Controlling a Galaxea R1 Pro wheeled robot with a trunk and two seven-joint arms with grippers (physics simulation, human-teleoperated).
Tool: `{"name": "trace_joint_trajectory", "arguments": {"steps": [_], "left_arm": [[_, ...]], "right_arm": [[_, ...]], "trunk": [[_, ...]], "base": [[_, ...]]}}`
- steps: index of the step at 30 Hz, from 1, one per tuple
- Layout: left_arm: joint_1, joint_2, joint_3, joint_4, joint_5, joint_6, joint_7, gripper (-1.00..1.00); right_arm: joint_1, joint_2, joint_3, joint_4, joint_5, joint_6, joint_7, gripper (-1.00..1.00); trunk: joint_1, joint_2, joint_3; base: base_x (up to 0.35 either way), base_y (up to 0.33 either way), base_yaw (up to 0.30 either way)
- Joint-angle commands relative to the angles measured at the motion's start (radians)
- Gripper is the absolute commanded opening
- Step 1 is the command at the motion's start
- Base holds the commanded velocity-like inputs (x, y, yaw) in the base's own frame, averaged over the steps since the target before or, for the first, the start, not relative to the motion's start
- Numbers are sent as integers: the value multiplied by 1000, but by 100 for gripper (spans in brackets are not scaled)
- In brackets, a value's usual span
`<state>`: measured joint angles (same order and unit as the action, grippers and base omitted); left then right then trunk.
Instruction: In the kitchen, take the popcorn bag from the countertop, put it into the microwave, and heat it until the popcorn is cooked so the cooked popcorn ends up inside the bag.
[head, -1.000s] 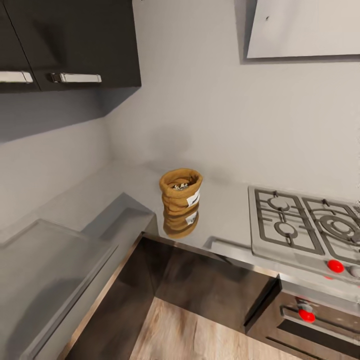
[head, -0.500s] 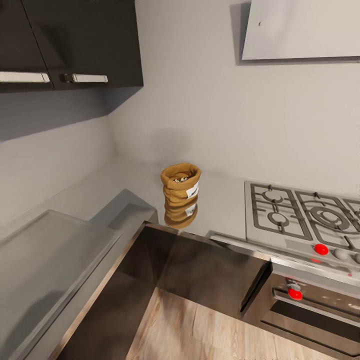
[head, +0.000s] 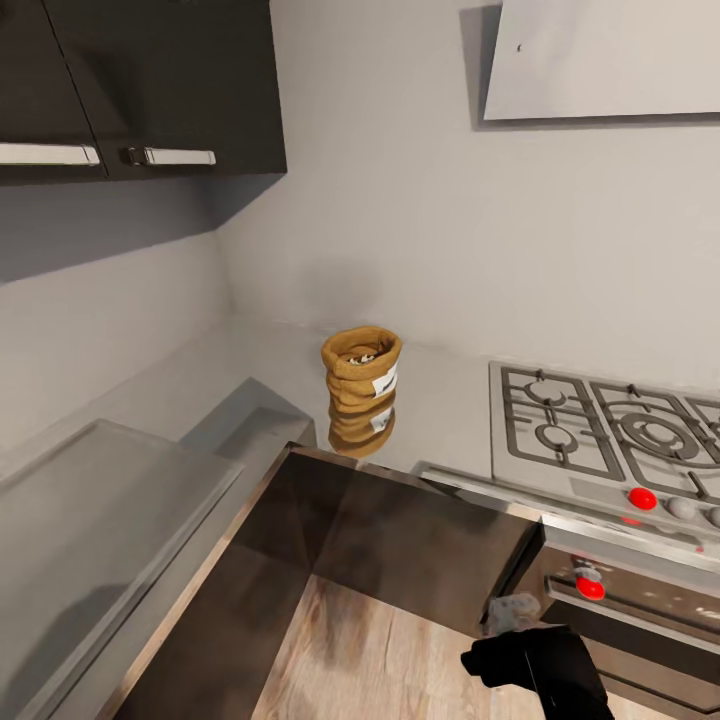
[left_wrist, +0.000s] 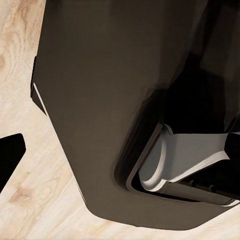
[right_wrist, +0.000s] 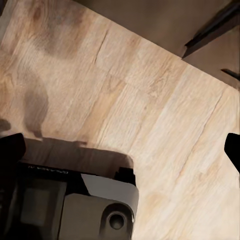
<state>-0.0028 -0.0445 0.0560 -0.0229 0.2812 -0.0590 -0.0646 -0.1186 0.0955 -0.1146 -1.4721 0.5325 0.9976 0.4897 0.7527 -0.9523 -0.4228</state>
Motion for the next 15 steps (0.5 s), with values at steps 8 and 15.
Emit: {"name": "trace_joint_trajectory", "arguments": {"steps": [8, 15], "left_arm": [[0, 0, 5, 0, 4, -2, -4, 100], [0, 0, 5, 1, 4, -2, -4, 100]], "right_arm": [[-8, 3, 74, -60, 9, 50, 22, 100], [-95, 4, 81, -72, 9, 50, 23, 100]], "trunk": [[0, -1, -1], [0, -1, -1]], "base": [[0, 0, 0], [0, 0, 0]]}}
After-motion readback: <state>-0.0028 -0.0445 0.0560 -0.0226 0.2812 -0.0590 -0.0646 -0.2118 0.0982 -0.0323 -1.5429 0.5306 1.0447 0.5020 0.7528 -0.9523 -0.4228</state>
